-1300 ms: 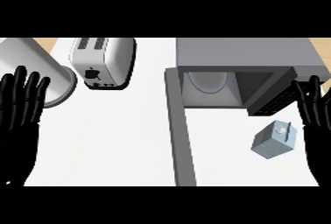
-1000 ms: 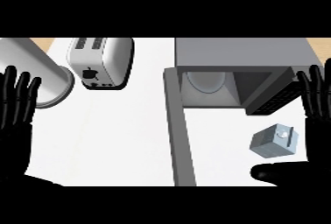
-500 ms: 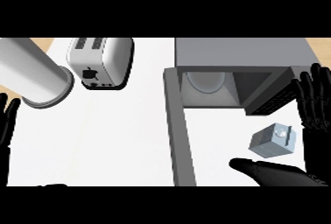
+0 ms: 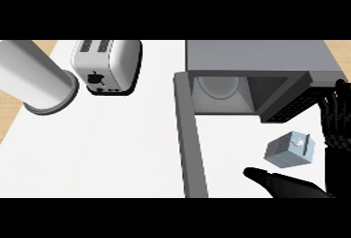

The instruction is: Pick up the milk, place it into the microwave and close the microwave

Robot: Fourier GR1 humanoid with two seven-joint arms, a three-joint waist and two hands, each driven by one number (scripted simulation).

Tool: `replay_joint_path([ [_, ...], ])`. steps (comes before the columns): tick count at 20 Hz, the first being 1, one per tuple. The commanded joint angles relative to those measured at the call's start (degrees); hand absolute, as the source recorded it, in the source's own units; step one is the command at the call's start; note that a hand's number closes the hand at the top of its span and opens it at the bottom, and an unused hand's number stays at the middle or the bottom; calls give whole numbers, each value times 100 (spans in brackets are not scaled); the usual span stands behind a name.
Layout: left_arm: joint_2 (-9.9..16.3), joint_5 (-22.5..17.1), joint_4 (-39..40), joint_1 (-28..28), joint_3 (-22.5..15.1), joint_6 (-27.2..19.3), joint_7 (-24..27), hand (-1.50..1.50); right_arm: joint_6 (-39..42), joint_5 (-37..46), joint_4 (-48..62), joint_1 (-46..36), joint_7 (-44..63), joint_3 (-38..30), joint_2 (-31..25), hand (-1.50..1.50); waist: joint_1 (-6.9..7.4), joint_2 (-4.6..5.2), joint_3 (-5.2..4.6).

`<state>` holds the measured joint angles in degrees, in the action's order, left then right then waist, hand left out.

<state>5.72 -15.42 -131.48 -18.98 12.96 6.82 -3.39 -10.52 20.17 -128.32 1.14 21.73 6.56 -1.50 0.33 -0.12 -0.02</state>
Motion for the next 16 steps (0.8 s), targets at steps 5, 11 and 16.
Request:
replay_joint_path([
  [5,-49,-614,-579,-609,560,473,-154,-150,-70,-270,495,934,-1051,6,141,-150,-3,0,3],
  [11,-288,-473,-675,-683,541,640,-140,-150,-275,-546,1614,705,-1661,-427,142,-150,6,7,5],
  [16,-119,-1047,-287,-796,1226,1141,96,-150,-120,-916,2033,750,-2147,-1189,-27,-150,9,4,3],
])
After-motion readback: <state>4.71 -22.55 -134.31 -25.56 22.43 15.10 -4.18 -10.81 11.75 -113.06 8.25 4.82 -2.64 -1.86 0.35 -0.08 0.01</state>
